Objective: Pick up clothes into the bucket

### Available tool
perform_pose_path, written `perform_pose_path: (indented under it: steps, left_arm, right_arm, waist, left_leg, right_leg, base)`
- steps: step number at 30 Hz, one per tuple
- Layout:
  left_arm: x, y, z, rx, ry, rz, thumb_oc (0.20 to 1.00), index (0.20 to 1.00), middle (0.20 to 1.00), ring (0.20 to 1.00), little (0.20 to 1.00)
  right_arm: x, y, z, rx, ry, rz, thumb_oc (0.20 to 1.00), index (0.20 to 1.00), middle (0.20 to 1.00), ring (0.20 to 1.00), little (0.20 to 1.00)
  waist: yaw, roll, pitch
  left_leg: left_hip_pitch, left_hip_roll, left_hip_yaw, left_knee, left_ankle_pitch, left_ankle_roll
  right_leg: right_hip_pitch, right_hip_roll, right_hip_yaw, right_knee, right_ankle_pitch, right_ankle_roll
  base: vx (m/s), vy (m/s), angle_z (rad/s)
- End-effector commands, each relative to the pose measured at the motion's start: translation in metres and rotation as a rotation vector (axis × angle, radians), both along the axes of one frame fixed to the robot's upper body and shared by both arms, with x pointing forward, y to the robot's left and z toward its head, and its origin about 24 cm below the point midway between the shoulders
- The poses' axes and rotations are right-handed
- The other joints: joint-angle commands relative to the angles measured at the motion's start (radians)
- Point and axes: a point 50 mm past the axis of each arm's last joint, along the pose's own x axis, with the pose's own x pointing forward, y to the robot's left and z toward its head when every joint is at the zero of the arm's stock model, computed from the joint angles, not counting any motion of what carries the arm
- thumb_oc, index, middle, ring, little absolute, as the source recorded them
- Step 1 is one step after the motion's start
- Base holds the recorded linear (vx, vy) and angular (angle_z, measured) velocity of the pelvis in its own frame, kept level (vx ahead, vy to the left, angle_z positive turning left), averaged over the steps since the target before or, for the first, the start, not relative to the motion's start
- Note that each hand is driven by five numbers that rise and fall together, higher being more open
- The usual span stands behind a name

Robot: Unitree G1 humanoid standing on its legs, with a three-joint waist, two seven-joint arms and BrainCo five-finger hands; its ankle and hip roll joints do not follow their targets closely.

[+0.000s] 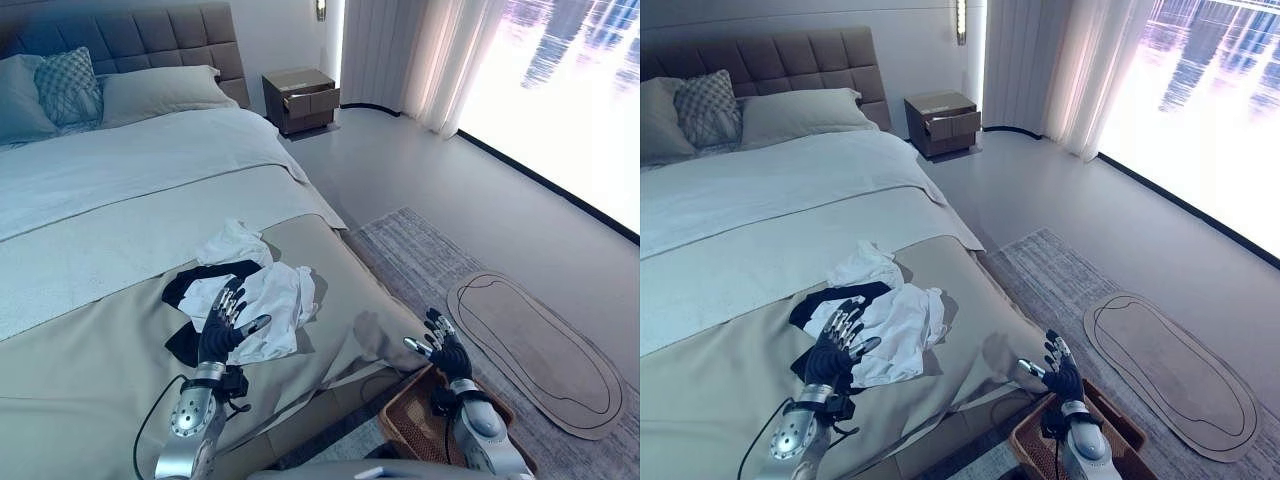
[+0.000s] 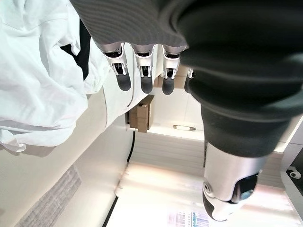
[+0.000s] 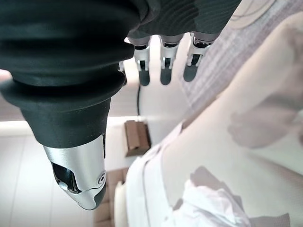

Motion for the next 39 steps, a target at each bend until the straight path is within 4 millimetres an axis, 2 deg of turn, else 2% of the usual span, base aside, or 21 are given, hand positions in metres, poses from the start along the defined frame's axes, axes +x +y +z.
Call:
perform_pose_path:
  steps: [1, 9, 15, 21, 23, 27, 28, 29, 31, 33, 39]
  left_arm:
    - [0.013, 0.001, 0.019, 0.019, -0.116, -0.024, 1.000, 1.000, 1.000, 1.000, 1.000]
    - [0.011, 0.002, 0.016, 0.071, -0.103, -0.031, 1.000, 1.000, 1.000, 1.000, 1.000]
    - [0.013, 0.008, 0.013, 0.237, -0.086, -0.038, 1.000, 1.000, 1.000, 1.000, 1.000]
    - [0.027, 0.012, 0.017, 0.465, -0.116, -0.044, 1.000, 1.000, 1.000, 1.000, 1.000]
    - [0.033, 0.011, 0.023, 0.513, -0.143, -0.043, 1.000, 1.000, 1.000, 1.000, 1.000]
    - [0.069, 0.004, 0.060, 0.785, -0.343, -0.019, 1.000, 1.000, 1.000, 1.000, 1.000]
    - [0.070, 0.004, 0.060, 0.786, -0.346, -0.017, 1.000, 1.000, 1.000, 1.000, 1.000]
    - [0.079, 0.005, 0.071, 0.883, -0.403, 0.025, 1.000, 1.000, 1.000, 1.000, 1.000]
    - [0.083, 0.006, 0.074, 0.932, -0.418, 0.046, 1.000, 1.000, 1.000, 1.000, 1.000]
    - [0.093, 0.008, 0.085, 1.020, -0.469, 0.105, 1.000, 1.000, 1.000, 1.000, 1.000]
    - [0.111, 0.019, 0.107, 1.212, -0.532, 0.238, 1.000, 1.000, 1.000, 1.000, 1.000]
  right_arm:
    - [0.022, -0.001, 0.029, 0.001, -0.177, -0.008, 1.000, 1.000, 1.000, 1.000, 1.000]
    - [0.020, -0.001, 0.028, 0.000, -0.172, -0.007, 1.000, 1.000, 1.000, 1.000, 1.000]
    - [0.024, -0.001, 0.030, -0.027, -0.178, 0.024, 1.000, 1.000, 1.000, 1.000, 1.000]
    - [0.038, -0.003, 0.039, -0.064, -0.219, 0.051, 1.000, 1.000, 1.000, 1.000, 1.000]
    - [0.042, -0.004, 0.043, -0.069, -0.237, 0.049, 1.000, 1.000, 1.000, 1.000, 1.000]
    - [0.068, -0.004, 0.069, -0.104, -0.350, 0.044, 1.000, 1.000, 1.000, 1.000, 1.000]
    - [0.069, -0.004, 0.070, -0.105, -0.353, 0.044, 1.000, 1.000, 1.000, 1.000, 1.000]
    - [0.075, -0.004, 0.079, -0.116, -0.389, 0.044, 1.000, 1.000, 1.000, 1.000, 1.000]
    - [0.077, -0.006, 0.082, -0.121, -0.401, 0.040, 1.000, 1.000, 1.000, 1.000, 1.000]
    - [0.081, -0.009, 0.090, -0.130, -0.435, 0.028, 1.000, 1.000, 1.000, 1.000, 1.000]
    - [0.085, -0.015, 0.103, -0.129, -0.492, -0.007, 1.000, 1.000, 1.000, 1.000, 1.000]
  waist:
    - [0.003, -0.042, 0.030]
    - [0.000, -0.039, 0.034]
    - [0.002, -0.049, 0.045]
    - [0.011, -0.061, 0.087]
    - [0.011, -0.062, 0.106]
    - [-0.002, -0.063, 0.246]
    - [-0.002, -0.063, 0.245]
    - [-0.009, -0.063, 0.279]
    - [-0.012, -0.062, 0.288]
    - [-0.022, -0.063, 0.314]
    - [-0.050, -0.062, 0.339]
  left_leg:
    - [-0.017, -0.003, 0.049, 0.005, 0.018, 0.003]
    - [-0.015, -0.006, 0.050, 0.007, 0.013, 0.006]
    - [-0.015, -0.012, 0.066, 0.023, 0.001, 0.012]
    - [-0.077, -0.031, 0.078, 0.127, -0.043, 0.025]
    - [-0.098, -0.033, 0.078, 0.143, -0.045, 0.027]
    - [-0.273, -0.039, 0.067, 0.276, -0.063, 0.031]
    - [-0.281, -0.038, 0.067, 0.283, -0.066, 0.031]
    - [-0.336, -0.030, 0.069, 0.329, -0.075, 0.031]
    - [-0.367, -0.025, 0.070, 0.356, -0.082, 0.032]
    - [-0.437, -0.019, 0.069, 0.413, -0.097, 0.035]
    - [-0.586, -0.009, 0.054, 0.519, -0.131, 0.039]
  right_leg:
    - [0.022, -0.037, -0.017, 0.006, -0.017, 0.026]
    - [0.021, -0.042, -0.014, 0.006, -0.016, 0.030]
    - [0.018, -0.052, -0.005, 0.008, -0.008, 0.039]
    - [-0.015, -0.087, 0.011, 0.052, -0.007, 0.047]
    - [-0.034, -0.094, 0.014, 0.069, -0.009, 0.048]
    - [-0.197, -0.126, 0.035, 0.162, -0.001, 0.041]
    - [-0.204, -0.127, 0.037, 0.167, -0.002, 0.041]
    - [-0.261, -0.135, 0.049, 0.199, -0.004, 0.037]
    - [-0.298, -0.139, 0.058, 0.223, -0.008, 0.034]
    - [-0.372, -0.142, 0.077, 0.275, -0.021, 0.029]
    - [-0.527, -0.130, 0.114, 0.379, -0.062, 0.013]
  base:
    - [0.00, 0.000, 0.00]
    - [0.00, 0.000, 0.00]
    - [0.00, 0.005, 0.00]
    - [-0.02, 0.041, -0.13]
    - [-0.13, 0.049, -0.03]
    - [-0.28, 0.049, 0.00]
    - [-0.26, 0.041, -0.03]
    - [-0.11, 0.020, -0.04]
    - [-0.12, 0.025, -0.08]
    - [-0.13, 0.023, -0.10]
    - [-0.07, 0.000, 0.00]
